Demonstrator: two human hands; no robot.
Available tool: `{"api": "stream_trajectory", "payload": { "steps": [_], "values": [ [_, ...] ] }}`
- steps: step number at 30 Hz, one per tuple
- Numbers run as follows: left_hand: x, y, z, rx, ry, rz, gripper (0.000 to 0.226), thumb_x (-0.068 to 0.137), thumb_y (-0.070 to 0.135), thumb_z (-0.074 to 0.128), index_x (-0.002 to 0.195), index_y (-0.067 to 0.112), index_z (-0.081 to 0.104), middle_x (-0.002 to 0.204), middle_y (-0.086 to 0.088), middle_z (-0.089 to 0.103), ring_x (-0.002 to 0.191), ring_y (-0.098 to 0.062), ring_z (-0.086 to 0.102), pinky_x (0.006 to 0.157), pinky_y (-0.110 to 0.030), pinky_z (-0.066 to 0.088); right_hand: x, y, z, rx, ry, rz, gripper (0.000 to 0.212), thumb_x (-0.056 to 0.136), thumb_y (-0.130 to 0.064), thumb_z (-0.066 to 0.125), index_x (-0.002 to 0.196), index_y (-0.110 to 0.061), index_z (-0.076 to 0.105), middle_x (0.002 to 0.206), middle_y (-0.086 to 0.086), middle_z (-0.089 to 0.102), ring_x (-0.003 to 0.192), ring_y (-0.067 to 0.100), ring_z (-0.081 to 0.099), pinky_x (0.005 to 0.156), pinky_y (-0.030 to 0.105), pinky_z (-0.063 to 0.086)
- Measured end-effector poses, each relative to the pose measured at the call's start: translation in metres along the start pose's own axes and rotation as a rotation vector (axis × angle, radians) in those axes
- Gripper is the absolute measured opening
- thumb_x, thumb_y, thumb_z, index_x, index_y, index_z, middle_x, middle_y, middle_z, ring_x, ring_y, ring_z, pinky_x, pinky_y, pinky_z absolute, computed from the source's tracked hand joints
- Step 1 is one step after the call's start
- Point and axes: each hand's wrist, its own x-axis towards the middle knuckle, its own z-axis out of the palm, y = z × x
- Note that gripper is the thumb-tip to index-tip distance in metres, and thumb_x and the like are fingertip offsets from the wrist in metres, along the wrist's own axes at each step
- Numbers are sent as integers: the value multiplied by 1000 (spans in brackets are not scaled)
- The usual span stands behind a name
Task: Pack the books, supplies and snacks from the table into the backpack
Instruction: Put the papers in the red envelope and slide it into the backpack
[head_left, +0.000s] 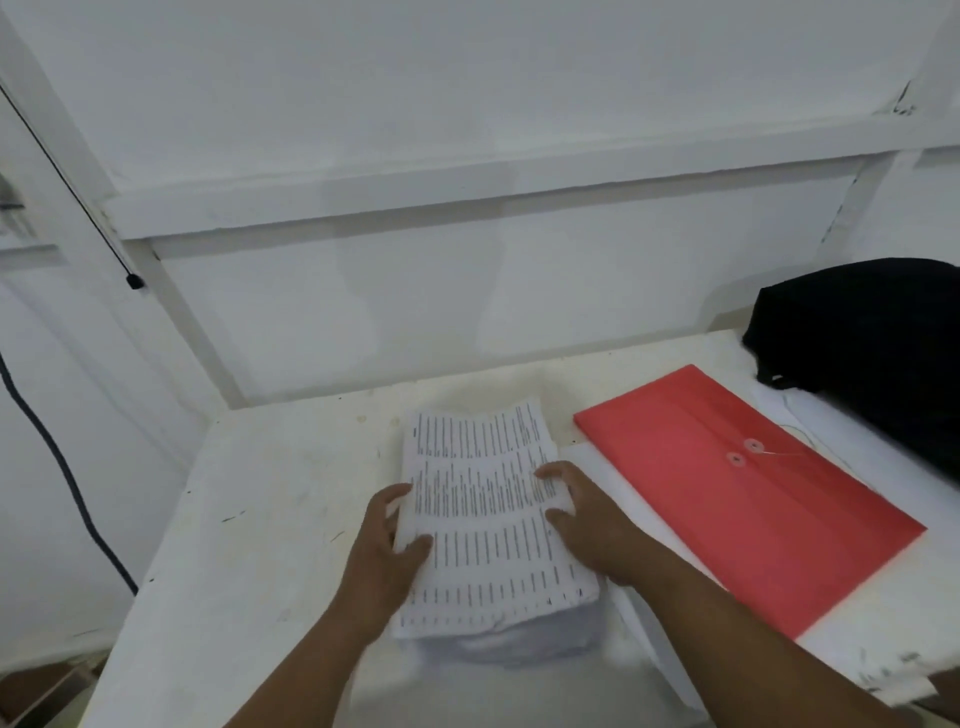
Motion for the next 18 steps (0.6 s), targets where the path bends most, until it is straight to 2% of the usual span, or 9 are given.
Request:
{"api": "stream_trajectory", "payload": {
  "steps": [2,3,5,7,9,10,13,15,18],
  "values": [
    [1,-4,-6,-204,-15,-93,55,91,9,68,128,39,41,129,0,63,103,-21,71,74,-34,62,-9,1,5,260,-21,65,42,100,-9,53,130,-37,45,138,0,53,107,13,64,85,32,60],
    [3,-5,-13,-271,-94,-130,65,86,11,73,133,39,38,132,0,61,106,-26,70,76,-41,62,-16,0,4,336,-94,108,48,98,-8,57,133,-37,43,134,0,55,106,17,67,81,38,61],
    [5,-7,-28,-306,-331,-166,93,75,5,80,141,44,27,137,-2,56,112,-31,68,81,-49,60,-26,-4,-1,318,-269,140,62,92,-1,63,136,-40,40,128,0,58,105,22,69,74,46,62],
    [6,-4,-39,-218,-506,-134,106,75,-8,77,143,49,19,137,-2,55,115,-28,66,83,-48,60,-32,-8,-4,251,-333,148,74,87,6,66,137,-40,37,128,1,59,107,24,69,71,47,61],
    [9,-1,-43,-192,-482,-72,102,79,-11,73,144,47,20,138,-2,55,117,-26,66,85,-50,59,-36,-9,4,281,-223,152,73,86,9,66,136,-37,40,127,3,62,106,24,69,68,43,61],
    [10,0,-42,-236,-389,-64,95,81,-9,72,143,44,24,141,-1,54,116,-26,66,87,-53,58,-37,-8,11,340,-111,140,66,86,8,66,134,-33,44,125,5,64,103,23,70,64,38,60],
    [13,-3,-40,-401,-126,-217,76,89,5,69,145,34,27,139,-1,53,112,-23,64,89,-48,57,-42,0,29,481,168,163,42,93,1,62,124,-26,51,117,-1,71,94,17,74,56,27,55],
    [10,-11,-43,-304,-230,-233,82,87,10,73,150,31,24,141,-2,53,114,-23,62,93,-48,56,-50,6,38,426,172,161,40,95,-1,59,123,-27,51,113,-9,70,88,10,73,53,21,52],
    [7,-15,-49,35,-376,-108,92,80,12,81,148,36,22,136,1,60,117,-18,64,95,-49,55,-58,12,46,166,242,70,49,90,-1,64,119,-39,50,121,-11,63,103,5,65,74,19,57]
  ]
}}
